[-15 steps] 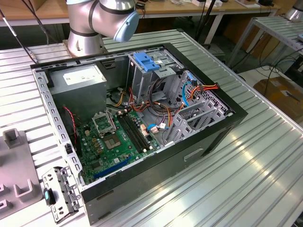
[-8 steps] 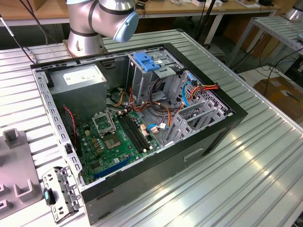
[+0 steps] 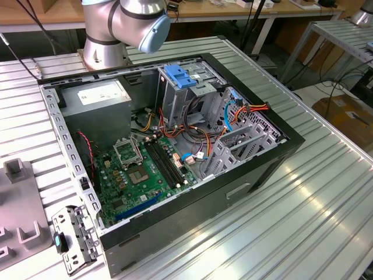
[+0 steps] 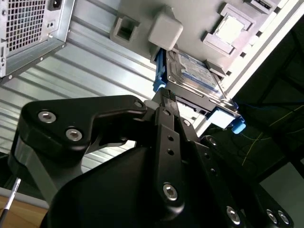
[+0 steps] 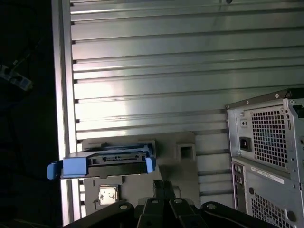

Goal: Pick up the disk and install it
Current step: 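Reach for the disk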

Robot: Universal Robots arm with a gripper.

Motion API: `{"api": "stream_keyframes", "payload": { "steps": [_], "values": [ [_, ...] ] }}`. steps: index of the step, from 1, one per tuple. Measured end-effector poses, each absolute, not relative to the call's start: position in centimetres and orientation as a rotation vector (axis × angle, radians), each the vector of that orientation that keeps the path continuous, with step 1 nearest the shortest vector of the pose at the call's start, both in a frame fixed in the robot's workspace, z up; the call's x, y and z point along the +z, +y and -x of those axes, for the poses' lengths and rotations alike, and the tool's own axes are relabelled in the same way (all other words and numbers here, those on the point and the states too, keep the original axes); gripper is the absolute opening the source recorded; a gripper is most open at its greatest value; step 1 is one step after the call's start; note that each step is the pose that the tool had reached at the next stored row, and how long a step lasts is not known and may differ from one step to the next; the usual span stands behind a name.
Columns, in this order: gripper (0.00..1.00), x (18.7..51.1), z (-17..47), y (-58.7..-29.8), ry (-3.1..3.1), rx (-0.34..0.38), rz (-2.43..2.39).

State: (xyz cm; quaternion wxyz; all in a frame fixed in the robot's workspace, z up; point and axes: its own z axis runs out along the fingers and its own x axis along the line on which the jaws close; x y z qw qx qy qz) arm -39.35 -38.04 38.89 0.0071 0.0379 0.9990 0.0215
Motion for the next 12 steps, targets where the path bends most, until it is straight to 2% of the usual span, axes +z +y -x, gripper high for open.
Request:
{"api": "stream_keyframes", "payload": {
  "steps": [12],
  "values": [
    [0.11, 38.9, 40.8, -37.8, 3.124, 0.067, -0.119]
  ]
}}
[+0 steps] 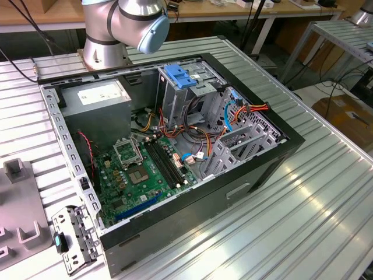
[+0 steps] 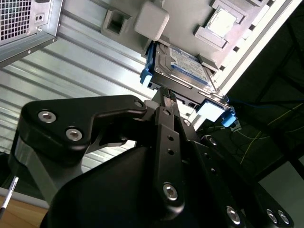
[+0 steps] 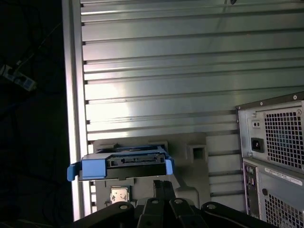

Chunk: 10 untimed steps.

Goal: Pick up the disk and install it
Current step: 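Reach for the disk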

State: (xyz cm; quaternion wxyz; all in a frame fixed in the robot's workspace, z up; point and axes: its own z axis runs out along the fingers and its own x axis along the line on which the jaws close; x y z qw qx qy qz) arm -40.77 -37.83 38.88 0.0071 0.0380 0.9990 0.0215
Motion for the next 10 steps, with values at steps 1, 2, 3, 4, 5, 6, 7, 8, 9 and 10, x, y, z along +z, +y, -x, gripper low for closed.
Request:
{"api": "stream_keyframes", "payload": {
  "steps": [1, 2, 3, 4, 5, 6, 7, 8, 9, 10],
  "values": [
    [0.11, 38.88, 40.77, -37.83, 3.124, 0.067, -0.119],
    [0.11, 38.88, 40.77, -37.83, 3.124, 0.067, -0.119],
    [0.11, 38.88, 40.77, -37.83, 3.124, 0.067, -0.119],
    [0.11, 38.88, 40.78, -37.83, 3.124, 0.067, -0.119],
    [0.11, 38.88, 40.81, -37.84, 3.124, 0.067, -0.119],
    [0.11, 38.88, 40.88, -37.83, 3.124, 0.067, -0.119],
    [0.11, 38.88, 40.96, -37.83, 3.124, 0.067, -0.119],
    [0.11, 38.88, 41.07, -37.83, 3.124, 0.067, -0.119],
    [0.11, 38.88, 41.23, -37.83, 3.124, 0.067, -0.119],
    [0.11, 38.88, 41.56, -37.83, 3.124, 0.067, -0.119]
  ]
}}
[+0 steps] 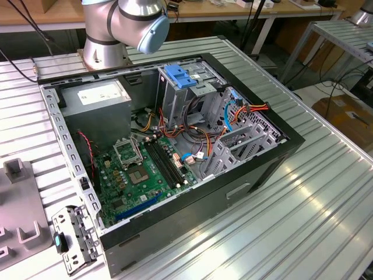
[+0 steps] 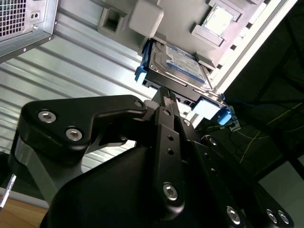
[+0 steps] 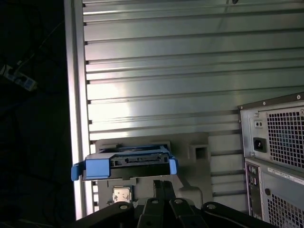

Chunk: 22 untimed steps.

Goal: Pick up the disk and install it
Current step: 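Reach for the disk, then pick up the disk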

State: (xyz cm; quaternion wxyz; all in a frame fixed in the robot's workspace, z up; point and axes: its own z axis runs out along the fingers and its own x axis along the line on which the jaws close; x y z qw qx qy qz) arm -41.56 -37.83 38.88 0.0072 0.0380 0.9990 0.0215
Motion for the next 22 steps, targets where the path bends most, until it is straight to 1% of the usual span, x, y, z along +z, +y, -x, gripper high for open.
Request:
{"api": "stream_keyframes", "payload": {
  "steps": [16, 22],
  "values": [
    [0.11, 38.9, 48.1, -37.6, 3.124, 0.067, -0.119],
    [0.11, 38.9, 48.9, -37.6, 3.124, 0.067, -0.119]
  ]
}}
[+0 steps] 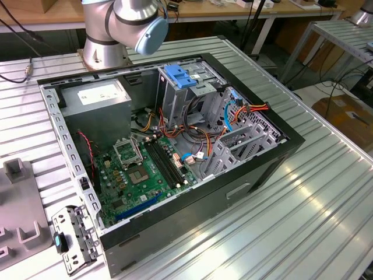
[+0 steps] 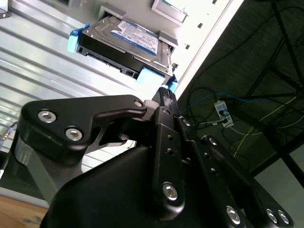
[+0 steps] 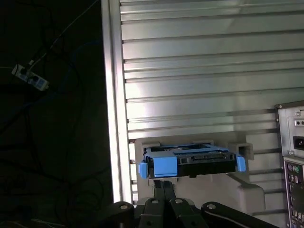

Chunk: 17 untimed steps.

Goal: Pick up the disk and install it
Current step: 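Pick up the disk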

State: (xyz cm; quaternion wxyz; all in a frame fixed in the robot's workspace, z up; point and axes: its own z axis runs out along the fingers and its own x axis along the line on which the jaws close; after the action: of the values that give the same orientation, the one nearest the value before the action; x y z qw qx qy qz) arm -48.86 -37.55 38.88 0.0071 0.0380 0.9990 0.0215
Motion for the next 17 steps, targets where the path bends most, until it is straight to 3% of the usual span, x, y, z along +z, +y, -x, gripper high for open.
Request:
{"api": "stream_keyframes", "payload": {
  "steps": [17],
  "values": [
    [0.11, 38.9, 50.0, -37.6, 3.124, 0.067, -0.119]
  ]
}}
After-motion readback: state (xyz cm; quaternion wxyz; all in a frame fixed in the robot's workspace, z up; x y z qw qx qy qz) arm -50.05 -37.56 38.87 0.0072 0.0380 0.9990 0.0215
